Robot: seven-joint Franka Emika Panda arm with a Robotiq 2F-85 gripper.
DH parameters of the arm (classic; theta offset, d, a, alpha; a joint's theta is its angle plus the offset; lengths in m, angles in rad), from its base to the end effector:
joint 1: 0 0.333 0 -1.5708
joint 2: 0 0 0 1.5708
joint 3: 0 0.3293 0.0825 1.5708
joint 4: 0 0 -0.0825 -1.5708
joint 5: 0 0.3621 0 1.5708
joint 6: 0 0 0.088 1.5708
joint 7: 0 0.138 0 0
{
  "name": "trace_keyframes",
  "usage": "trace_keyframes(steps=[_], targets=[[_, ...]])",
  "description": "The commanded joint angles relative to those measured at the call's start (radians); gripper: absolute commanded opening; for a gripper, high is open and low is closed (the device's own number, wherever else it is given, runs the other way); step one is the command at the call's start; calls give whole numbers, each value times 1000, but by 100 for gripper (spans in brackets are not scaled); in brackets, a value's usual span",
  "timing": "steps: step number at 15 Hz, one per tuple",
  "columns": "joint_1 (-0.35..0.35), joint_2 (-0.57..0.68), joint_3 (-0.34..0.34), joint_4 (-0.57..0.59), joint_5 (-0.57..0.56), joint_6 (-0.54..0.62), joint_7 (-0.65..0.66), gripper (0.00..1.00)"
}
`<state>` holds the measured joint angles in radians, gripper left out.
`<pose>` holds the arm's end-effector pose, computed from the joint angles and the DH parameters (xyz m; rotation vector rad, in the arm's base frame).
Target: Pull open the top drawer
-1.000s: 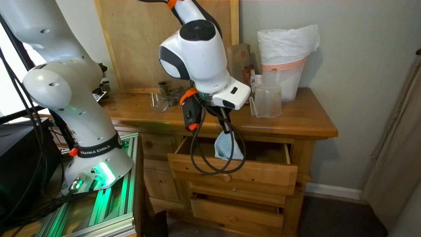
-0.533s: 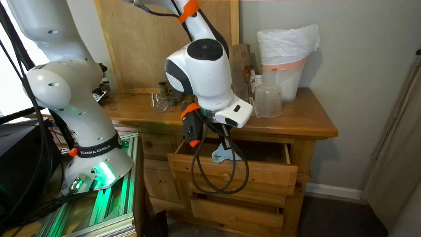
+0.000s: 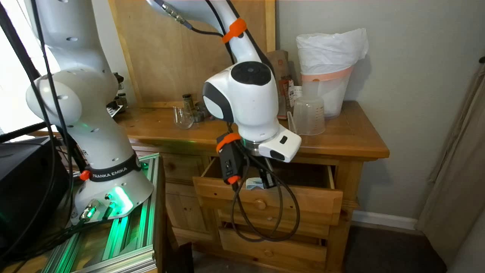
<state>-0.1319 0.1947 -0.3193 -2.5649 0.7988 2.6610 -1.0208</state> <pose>0.3777 -0.2012 0.1923 -2.8824 0.2238 -0.2005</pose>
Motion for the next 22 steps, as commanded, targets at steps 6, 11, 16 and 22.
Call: trace_keyframes(steps=[6, 11, 16, 22], targets=[[-7, 167, -17, 108, -29, -5, -5, 5], [2, 218, -29, 138, -39, -13, 7, 53], [-121, 208, 71, 140, -193, 19, 89, 88], [-119, 217, 27, 142, -596, 48, 318, 100]])
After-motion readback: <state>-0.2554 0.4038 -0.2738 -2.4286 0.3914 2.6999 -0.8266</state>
